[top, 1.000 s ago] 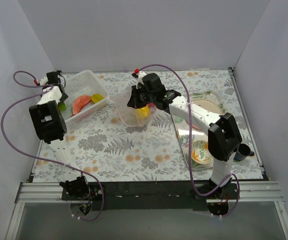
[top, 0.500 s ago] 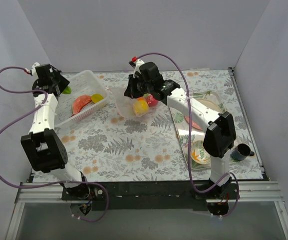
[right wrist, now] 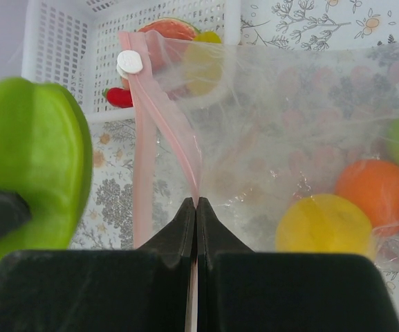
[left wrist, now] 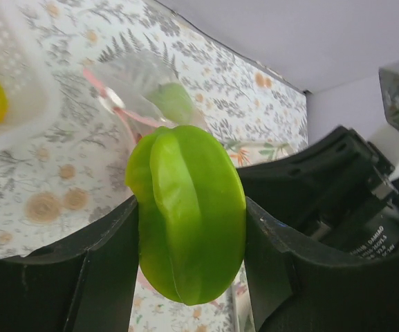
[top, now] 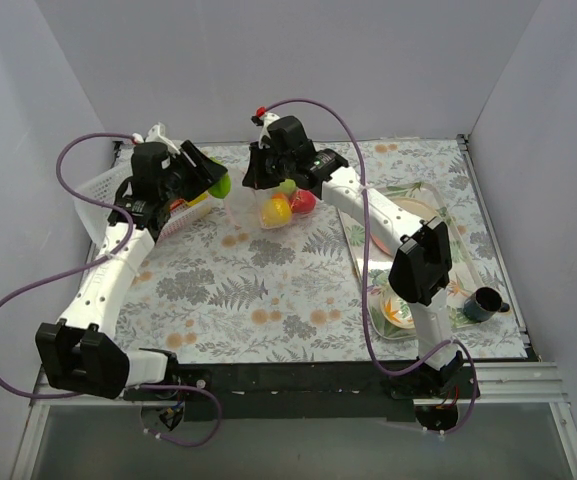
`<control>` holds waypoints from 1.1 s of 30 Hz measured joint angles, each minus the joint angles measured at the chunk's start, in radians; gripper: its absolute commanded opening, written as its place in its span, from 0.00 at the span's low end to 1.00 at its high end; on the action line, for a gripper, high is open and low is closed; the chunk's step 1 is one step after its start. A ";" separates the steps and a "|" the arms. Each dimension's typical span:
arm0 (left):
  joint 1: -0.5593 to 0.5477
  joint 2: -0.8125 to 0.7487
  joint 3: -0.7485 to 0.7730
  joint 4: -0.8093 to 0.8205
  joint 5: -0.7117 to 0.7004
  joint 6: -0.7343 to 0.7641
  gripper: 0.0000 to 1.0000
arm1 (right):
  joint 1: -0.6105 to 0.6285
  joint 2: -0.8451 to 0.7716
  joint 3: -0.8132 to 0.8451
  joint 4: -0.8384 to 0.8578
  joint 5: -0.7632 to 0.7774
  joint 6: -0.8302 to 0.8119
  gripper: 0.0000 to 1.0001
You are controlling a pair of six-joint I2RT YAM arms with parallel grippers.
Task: Place the food in the zip-top bag and seal the zipper
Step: Place the fake fruit in the zipper food storage bag, then pick up the fake fruit from the bin.
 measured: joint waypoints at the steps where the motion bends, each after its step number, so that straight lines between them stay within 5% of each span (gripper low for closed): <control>1: -0.022 0.000 -0.009 0.010 0.002 -0.008 0.30 | 0.000 0.000 0.002 -0.004 0.000 0.006 0.01; 4: -0.072 0.006 -0.037 0.026 0.003 -0.025 0.33 | 0.000 0.000 0.005 -0.006 0.002 0.026 0.01; 11: -0.122 0.054 -0.080 0.055 -0.007 -0.048 0.74 | 0.000 0.000 0.005 -0.013 0.018 0.053 0.01; 15: -0.132 0.064 -0.083 0.062 -0.022 -0.053 0.87 | -0.007 0.000 0.006 -0.012 0.026 0.057 0.01; 23: -0.138 0.054 -0.080 0.065 -0.042 -0.051 0.85 | -0.006 0.000 0.009 -0.014 0.033 0.054 0.01; 33: -0.057 -0.061 0.036 -0.046 -0.243 -0.023 0.81 | -0.006 -0.007 0.008 -0.017 0.061 0.022 0.01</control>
